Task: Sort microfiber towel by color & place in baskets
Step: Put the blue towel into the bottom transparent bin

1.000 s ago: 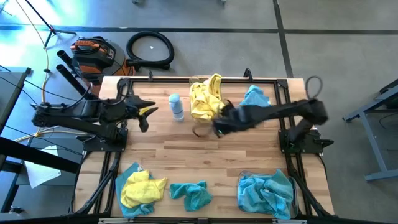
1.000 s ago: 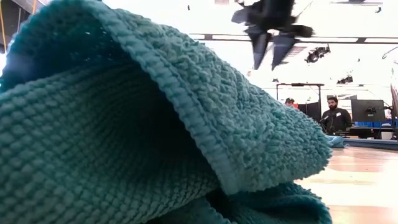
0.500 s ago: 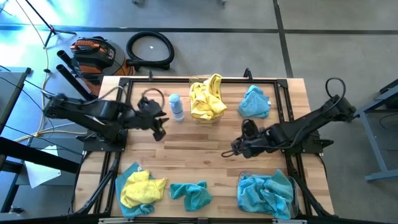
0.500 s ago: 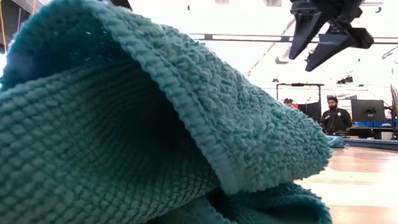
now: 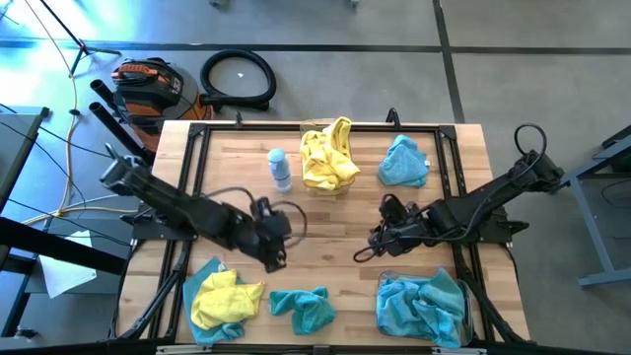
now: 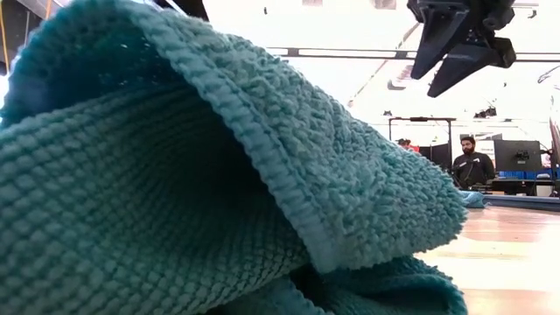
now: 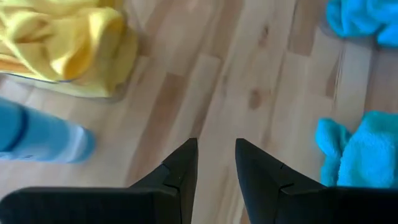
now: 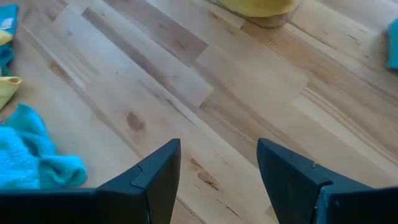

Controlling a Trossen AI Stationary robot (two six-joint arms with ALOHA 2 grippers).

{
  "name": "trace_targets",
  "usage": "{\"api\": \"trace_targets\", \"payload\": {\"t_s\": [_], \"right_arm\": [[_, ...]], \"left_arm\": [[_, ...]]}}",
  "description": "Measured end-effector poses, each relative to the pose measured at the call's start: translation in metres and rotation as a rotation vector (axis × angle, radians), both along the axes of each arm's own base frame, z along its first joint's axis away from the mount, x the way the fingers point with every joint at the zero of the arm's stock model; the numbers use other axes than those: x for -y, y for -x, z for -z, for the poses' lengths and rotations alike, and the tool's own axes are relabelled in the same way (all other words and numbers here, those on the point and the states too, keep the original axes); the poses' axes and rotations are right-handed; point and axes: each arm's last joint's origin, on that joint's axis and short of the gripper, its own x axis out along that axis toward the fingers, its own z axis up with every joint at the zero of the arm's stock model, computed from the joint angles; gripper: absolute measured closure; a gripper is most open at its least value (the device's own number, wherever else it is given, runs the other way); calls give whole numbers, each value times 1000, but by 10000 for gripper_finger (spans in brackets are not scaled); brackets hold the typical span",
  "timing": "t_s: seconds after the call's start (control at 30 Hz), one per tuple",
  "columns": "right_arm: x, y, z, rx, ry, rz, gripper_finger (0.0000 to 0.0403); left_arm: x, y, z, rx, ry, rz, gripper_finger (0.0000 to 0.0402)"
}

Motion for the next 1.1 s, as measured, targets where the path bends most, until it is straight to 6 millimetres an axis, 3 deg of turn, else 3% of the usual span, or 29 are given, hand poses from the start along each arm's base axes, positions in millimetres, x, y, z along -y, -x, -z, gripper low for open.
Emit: {"api": "trace_targets", "payload": {"t_s": [0.17,0.37,0.67,1.1], "right_arm": [[-2,-3,-2,21,-5,-46,195],[-4,-8,-4,63,7,-105,195],[-6,-11,-6,91,-8,-115,195],[-6,-12,-7,105,-12,-123,195]], "left_arm": [[18,-18,25,-98,20,47,307],[38,-36,60,-189,161,89,307],[77,-53,94,-176,309,225,307],[81,-56,101,-189,330,265,307]]}}
